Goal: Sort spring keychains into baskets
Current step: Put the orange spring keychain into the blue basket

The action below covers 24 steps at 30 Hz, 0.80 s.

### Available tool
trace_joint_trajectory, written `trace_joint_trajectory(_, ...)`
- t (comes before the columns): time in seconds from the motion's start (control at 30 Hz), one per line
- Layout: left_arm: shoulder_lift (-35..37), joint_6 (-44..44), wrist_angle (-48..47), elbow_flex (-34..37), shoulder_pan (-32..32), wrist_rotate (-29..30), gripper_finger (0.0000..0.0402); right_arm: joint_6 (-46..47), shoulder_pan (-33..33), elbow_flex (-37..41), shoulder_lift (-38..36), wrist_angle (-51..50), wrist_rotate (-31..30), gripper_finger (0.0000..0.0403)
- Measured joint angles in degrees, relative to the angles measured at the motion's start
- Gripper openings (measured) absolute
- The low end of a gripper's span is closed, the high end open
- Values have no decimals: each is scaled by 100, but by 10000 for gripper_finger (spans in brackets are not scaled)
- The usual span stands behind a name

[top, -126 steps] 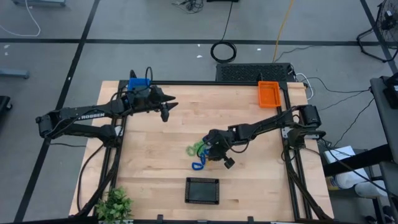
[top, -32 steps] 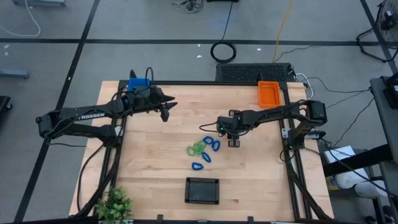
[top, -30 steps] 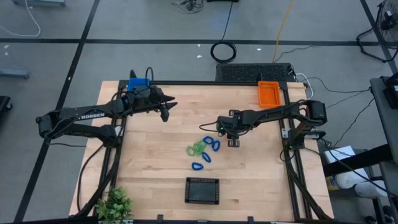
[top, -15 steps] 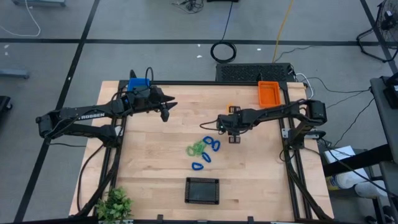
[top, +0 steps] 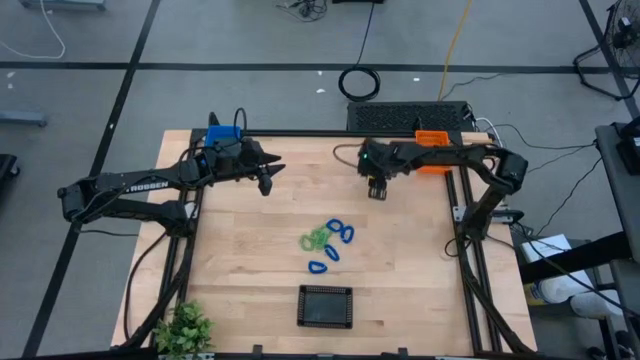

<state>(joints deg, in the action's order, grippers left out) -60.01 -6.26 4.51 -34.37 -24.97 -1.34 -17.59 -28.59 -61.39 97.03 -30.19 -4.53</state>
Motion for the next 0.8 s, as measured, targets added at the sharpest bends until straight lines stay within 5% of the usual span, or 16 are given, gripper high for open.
trace_joint_trajectory(0.17,0,11,0,0,0,0,148,-10,-364,80,105,80,789,170)
trace_joint_trajectory(0.6,0,-2,4,0,0,0,149,-389,-370,1001,65,1222,787,159)
trace_joint_trajectory(0.8,0,2,4,0,-1,2,149,-330,-370,1096,74,1090,782,101)
